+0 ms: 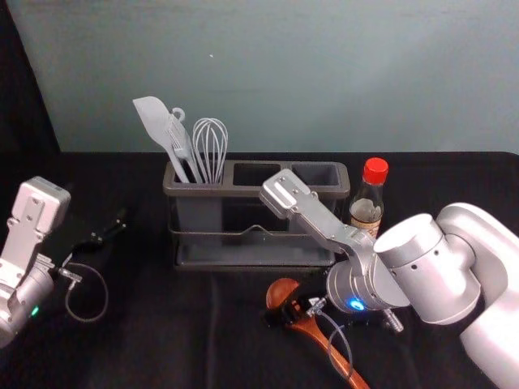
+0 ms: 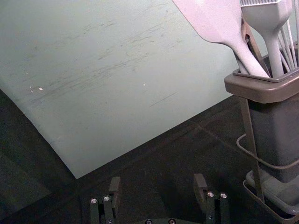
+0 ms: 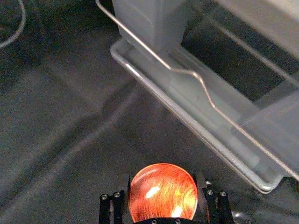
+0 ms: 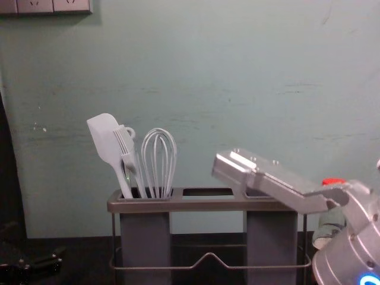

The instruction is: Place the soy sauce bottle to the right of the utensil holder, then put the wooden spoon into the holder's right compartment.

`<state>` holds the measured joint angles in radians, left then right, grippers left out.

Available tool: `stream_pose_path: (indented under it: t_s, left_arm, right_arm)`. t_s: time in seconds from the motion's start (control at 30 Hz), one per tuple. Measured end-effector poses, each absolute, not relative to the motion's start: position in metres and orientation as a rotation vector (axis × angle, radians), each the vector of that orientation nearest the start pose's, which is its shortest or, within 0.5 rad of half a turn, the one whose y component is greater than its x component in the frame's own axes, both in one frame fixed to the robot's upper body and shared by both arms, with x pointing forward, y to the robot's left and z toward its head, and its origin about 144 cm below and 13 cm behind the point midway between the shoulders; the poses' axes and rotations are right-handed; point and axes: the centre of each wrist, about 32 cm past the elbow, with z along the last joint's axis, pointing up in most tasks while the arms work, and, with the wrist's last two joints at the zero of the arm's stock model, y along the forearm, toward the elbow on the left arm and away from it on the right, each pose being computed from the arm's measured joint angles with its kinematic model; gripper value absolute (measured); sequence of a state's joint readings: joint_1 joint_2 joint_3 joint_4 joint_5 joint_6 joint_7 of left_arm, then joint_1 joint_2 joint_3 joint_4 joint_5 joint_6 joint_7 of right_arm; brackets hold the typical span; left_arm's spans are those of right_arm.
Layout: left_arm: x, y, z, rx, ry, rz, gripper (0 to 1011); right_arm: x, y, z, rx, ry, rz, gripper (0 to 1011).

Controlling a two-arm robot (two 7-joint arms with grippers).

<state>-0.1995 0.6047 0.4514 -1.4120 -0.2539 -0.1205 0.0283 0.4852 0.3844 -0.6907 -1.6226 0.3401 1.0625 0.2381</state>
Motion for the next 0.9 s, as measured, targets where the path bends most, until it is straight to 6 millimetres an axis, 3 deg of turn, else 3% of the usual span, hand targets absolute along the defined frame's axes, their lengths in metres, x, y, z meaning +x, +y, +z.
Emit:
stream_pose_path:
  t_s: [0.9]
  left_arm:
    - [0.489, 0.31, 1.14, 0.304, -0.285, 1.248, 1011]
  right_arm:
    - [0.463, -0.149, 1.281, -0.62, -0.018, -0.86, 838]
